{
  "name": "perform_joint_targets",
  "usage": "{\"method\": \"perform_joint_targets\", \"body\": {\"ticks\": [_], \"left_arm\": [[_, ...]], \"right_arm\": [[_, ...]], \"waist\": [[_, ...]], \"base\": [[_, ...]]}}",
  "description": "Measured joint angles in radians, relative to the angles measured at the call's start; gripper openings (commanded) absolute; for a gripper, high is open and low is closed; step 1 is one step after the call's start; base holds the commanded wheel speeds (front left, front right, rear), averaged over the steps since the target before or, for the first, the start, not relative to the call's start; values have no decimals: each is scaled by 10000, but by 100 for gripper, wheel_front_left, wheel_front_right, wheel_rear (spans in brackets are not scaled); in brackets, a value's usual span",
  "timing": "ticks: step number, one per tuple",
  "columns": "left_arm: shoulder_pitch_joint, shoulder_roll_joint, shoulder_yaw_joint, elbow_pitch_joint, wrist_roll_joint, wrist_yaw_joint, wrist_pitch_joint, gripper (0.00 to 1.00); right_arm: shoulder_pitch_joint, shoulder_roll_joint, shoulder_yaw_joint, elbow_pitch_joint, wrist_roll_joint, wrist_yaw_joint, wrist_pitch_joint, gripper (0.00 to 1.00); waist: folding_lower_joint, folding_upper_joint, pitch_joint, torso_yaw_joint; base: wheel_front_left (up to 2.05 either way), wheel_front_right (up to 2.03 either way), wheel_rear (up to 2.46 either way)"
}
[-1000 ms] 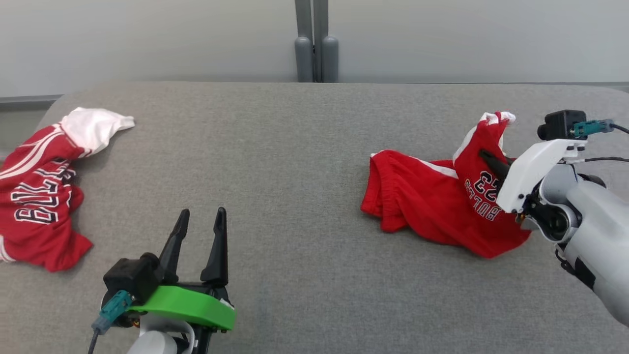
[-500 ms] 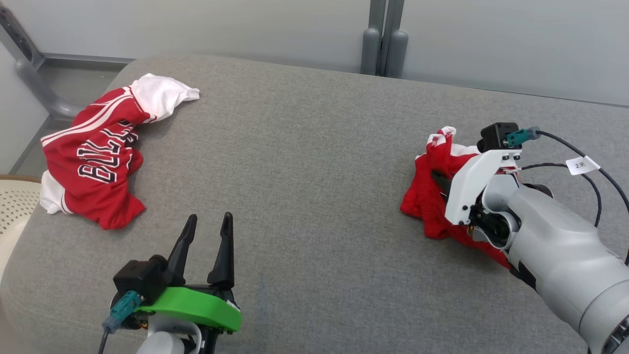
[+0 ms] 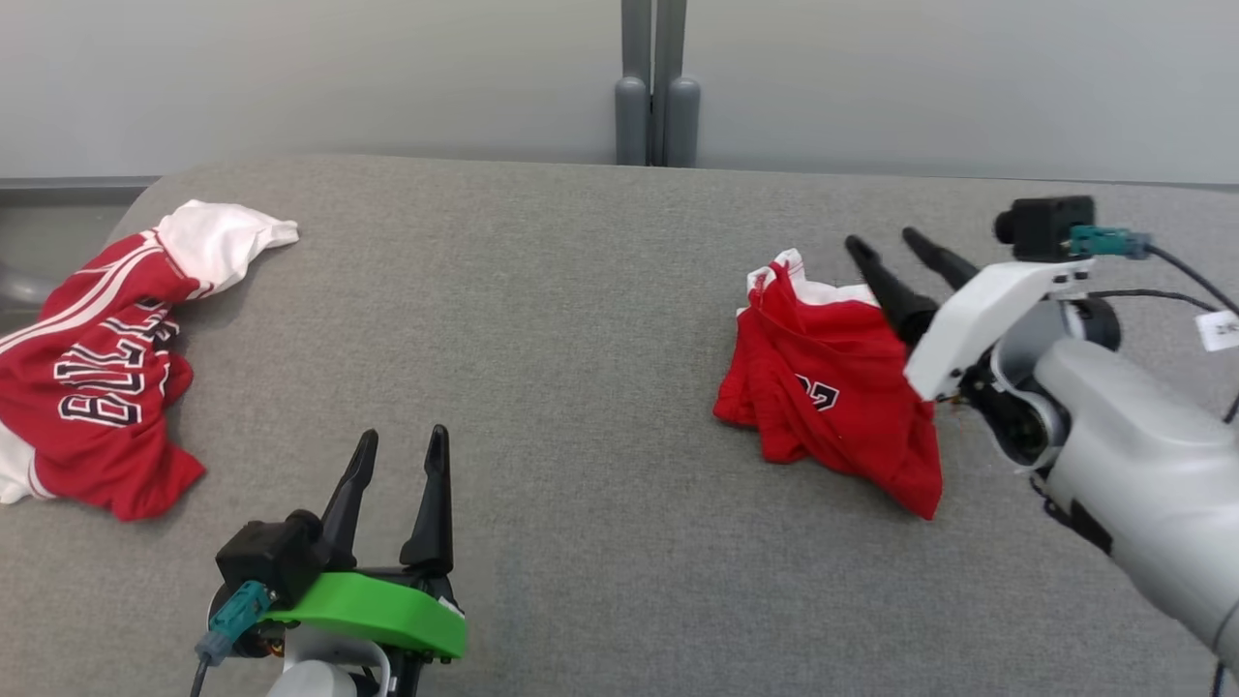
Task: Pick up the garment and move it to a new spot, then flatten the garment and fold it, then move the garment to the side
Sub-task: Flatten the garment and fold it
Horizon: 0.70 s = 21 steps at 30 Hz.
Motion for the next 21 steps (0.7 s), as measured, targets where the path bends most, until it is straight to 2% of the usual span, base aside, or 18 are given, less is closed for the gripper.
{"method": "perform_joint_targets", "body": {"ticks": [6, 9, 12, 13, 14, 15, 21], "left_arm": [[70, -59, 58, -81, 73, -52, 0, 100], [81, -102, 54, -82, 104, -92, 0, 100], [81, -111, 75, -58, 115, -157, 0, 100], [80, -113, 81, -54, 125, -167, 0, 100], [77, -113, 82, -52, 142, -178, 0, 100], [73, -107, 86, -42, 153, -215, 0, 100], [45, -77, 67, 33, 290, -236, 2, 100]], "right_arm": [[398, -1315, -882, 203, -435, -2, -746, 100], [743, -1475, -1193, 786, -761, -2, -826, 100], [993, -1289, -1421, 1221, -980, -2, -844, 100], [1059, -1170, -1465, 1373, -1070, -2, -851, 75], [1142, -1047, -1490, 1501, -1078, -2, -853, 32], [1221, -922, -1490, 1628, -1118, -2, -853, 0], [1656, -105, -1452, 2454, -1051, -2, -353, 0]], "waist": [[0, 0, -116, -390], [0, 0, -89, -373], [0, 0, -35, -265], [0, 0, -15, -219], [0, 0, 3, -169], [0, 0, 21, -112], [0, 0, 102, 273]], "base": [[0, 0, 0], [0, 0, 0], [0, 0, 0], [0, 0, 0], [0, 0, 0], [0, 0, 0], [0, 0, 0]]}}
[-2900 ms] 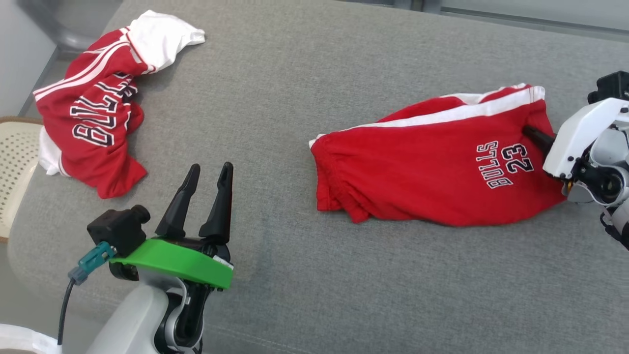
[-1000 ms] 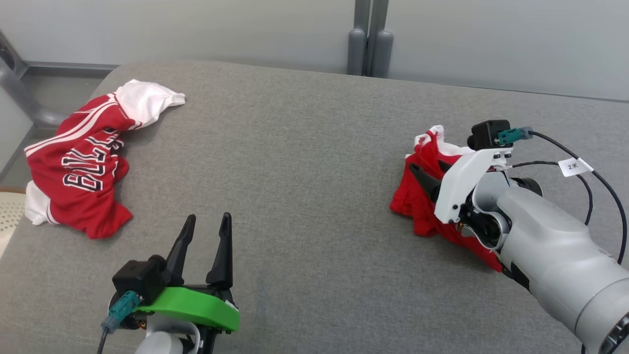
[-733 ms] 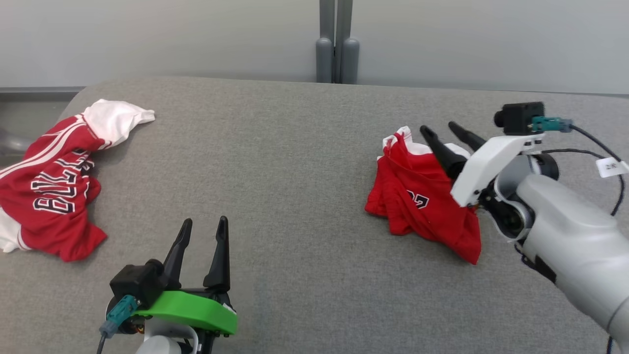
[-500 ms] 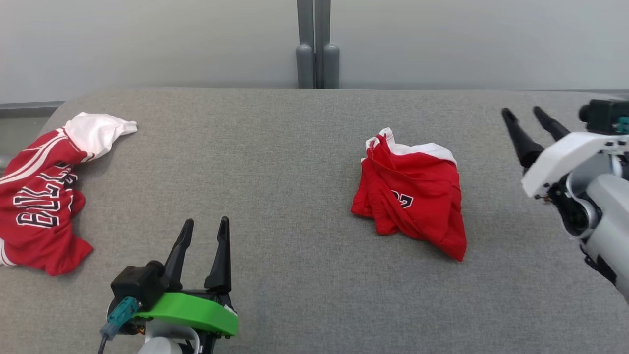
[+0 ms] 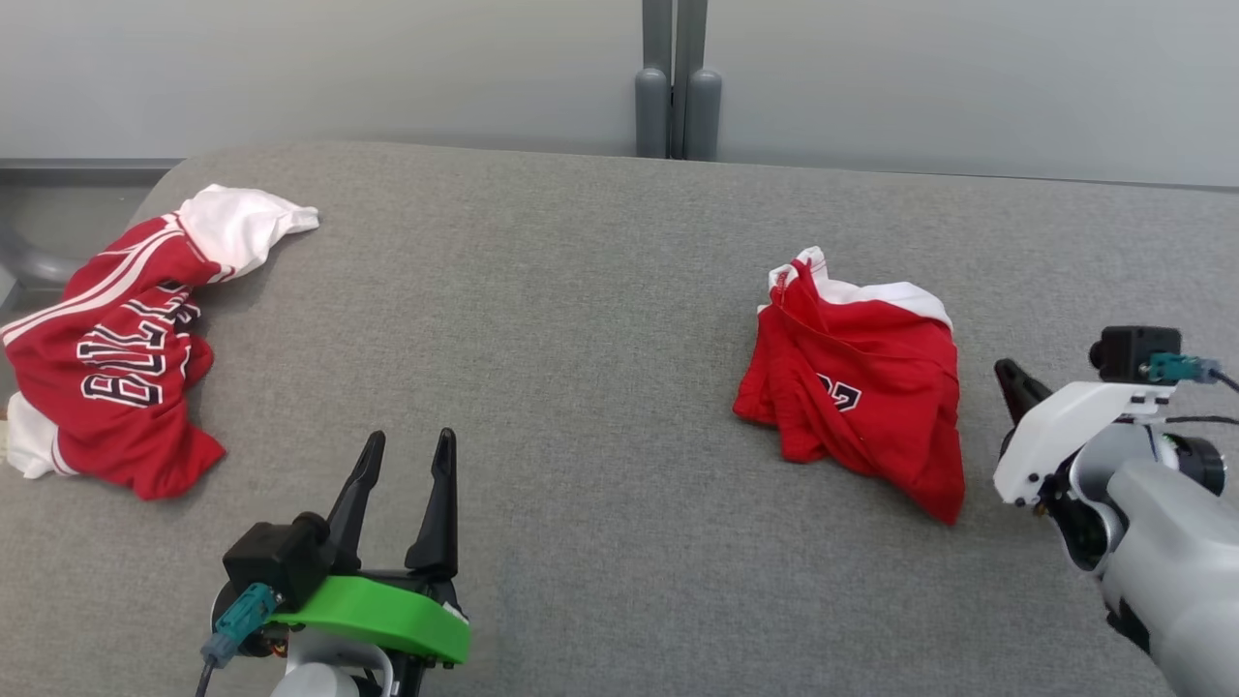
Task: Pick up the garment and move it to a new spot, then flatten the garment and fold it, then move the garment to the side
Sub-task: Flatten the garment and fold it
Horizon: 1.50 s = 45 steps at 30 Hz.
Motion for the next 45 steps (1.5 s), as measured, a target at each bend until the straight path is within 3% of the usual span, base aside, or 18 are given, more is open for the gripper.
{"method": "perform_joint_targets", "body": {"ticks": [9, 17, 21, 24, 29, 31, 32, 33, 39, 45], "left_arm": [[-18, 165, -2, 21, -2, 23, 61, 100], [-5, 171, -54, 15, -12, 90, 61, 100], [19, 173, -35, -2, -50, 134, 61, 100], [58, 201, 81, -56, -125, 176, 59, 100], [233, 272, 314, -316, -150, 305, 48, 100], [291, 297, 435, -431, -146, 349, 29, 100], [328, 322, 500, -499, -144, 382, 29, 100], [370, 343, 562, -562, -130, 426, 27, 100], [533, 466, 932, -792, 2, 531, 15, 100], [663, 698, 1160, -1139, 487, 654, 12, 100]], "right_arm": [[480, 1135, 374, -550, 215, 0, -94, 0], [541, 1860, 1348, -1797, -773, 0, -485, 0], [694, 1925, 1490, -2378, -1210, 2, -514, 0], [752, 1741, 909, -3003, -1741, 2, -529, 0], [1328, 1170, -880, -4224, -3112, 2, -533, 0], [1623, 1009, -1755, -4763, -3682, 0, -539, 40], [1823, 943, -2199, -5033, -3992, 0, -541, 85], [2046, 905, -2606, -5310, -4341, 0, -541, 100], [3202, 986, -4623, -6548, -5676, 0, -541, 100], [4354, 1367, -5898, -7434, -6475, 0, -541, 100]], "waist": [[0, 0, 46, 480], [0, 0, -71, 307], [0, 0, -166, 153], [0, 0, -247, -21], [0, 0, -435, -405], [0, -1, -512, -570], [0, 0, -550, -665], [0, 0, -584, -765], [0, 0, -725, -1317], [0, 0, -813, -1767]], "base": [[0, 0, 0], [0, 0, 0], [0, 0, 0], [0, 0, 0], [0, 0, 0], [0, 0, 0], [0, 0, 0], [0, 0, 0], [0, 0, 0], [0, 0, 0]]}}
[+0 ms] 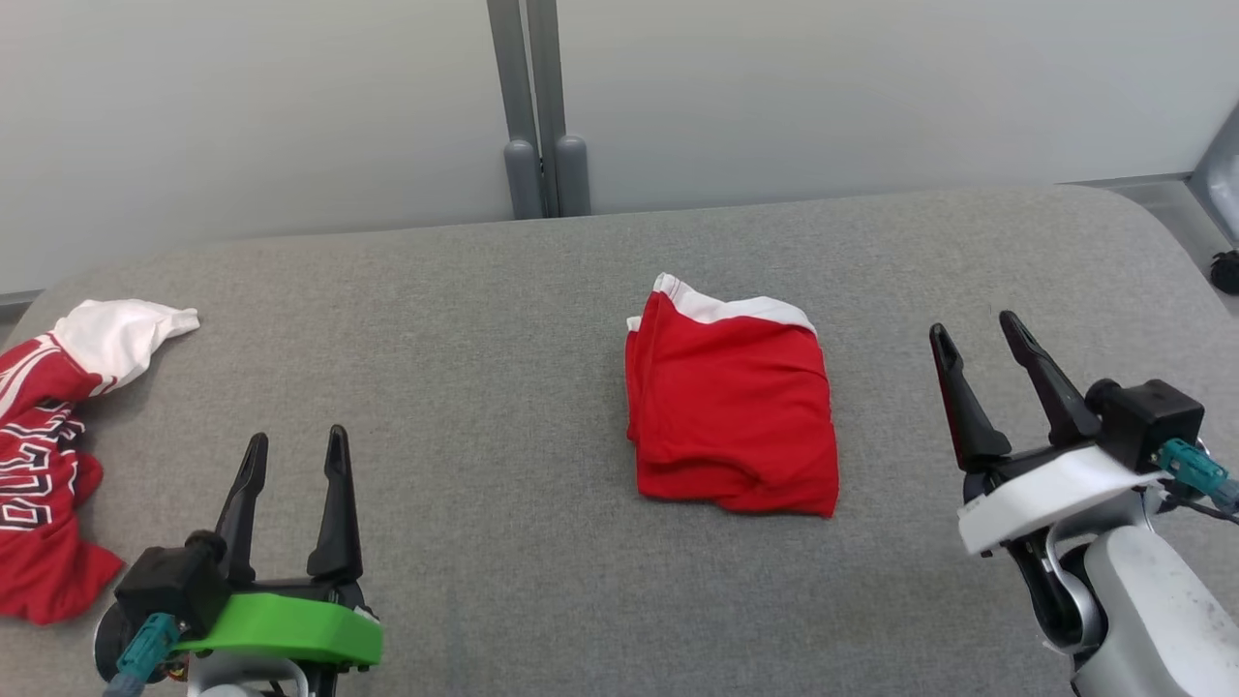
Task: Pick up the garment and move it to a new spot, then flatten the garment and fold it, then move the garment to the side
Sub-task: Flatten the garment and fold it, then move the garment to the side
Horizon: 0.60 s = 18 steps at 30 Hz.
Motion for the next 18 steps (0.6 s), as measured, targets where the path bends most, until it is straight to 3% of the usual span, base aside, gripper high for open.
{"method": "perform_joint_targets", "body": {"ticks": [7, 18], "left_arm": [[283, -35, 228, -12, 366, 19, -13, 100], [293, -236, 303, 242, 600, -203, -13, 100]], "right_arm": [[1054, 414, -836, -489, -575, 0, 0, 100], [1332, 704, -865, -510, -698, 0, 0, 100]], "waist": [[0, 0, -18, -283], [0, -1, 83, -292]], "base": [[0, 0, 0], [0, 0, 0]]}}
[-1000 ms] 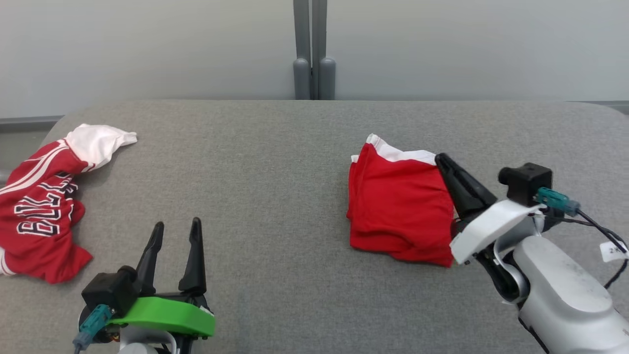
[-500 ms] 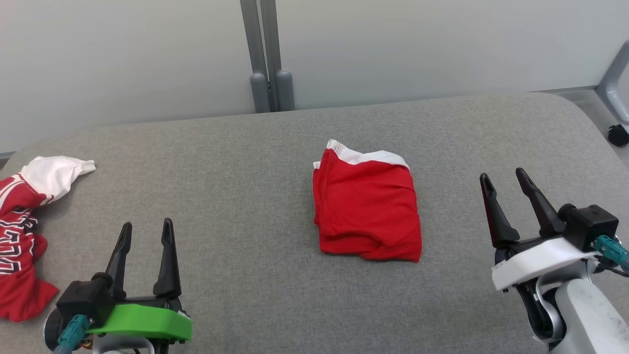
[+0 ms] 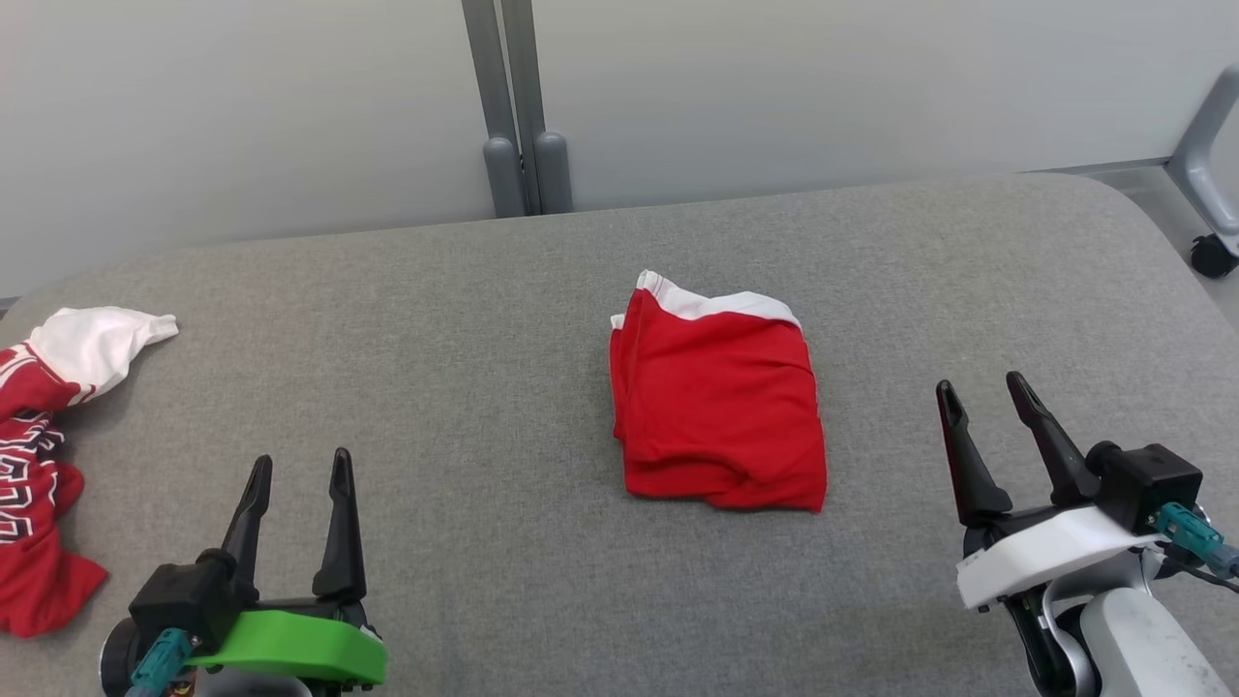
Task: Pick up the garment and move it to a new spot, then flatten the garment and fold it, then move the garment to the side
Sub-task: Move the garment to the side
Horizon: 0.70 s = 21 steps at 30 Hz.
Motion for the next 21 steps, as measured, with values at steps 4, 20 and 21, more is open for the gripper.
{"method": "perform_joint_targets", "body": {"ticks": [4, 20, 21], "left_arm": [[-14, -73, 12, 67, 96, -84, 2, 100], [-910, -234, -313, 454, 182, -431, 4, 100], [-975, -249, -337, 487, 182, -454, 4, 100]], "right_arm": [[-14, -40, 109, 174, 0, 0, 153, 100], [-3611, -148, 372, 2815, 880, 2, 4192, 100], [-3810, -98, 303, 3204, 1009, 0, 4642, 100]], "waist": [[0, 0, 15, 58], [0, 0, 988, 828], [0, 0, 1063, 925]], "base": [[0, 0, 0], [0, 0, 0], [0, 0, 0]]}}
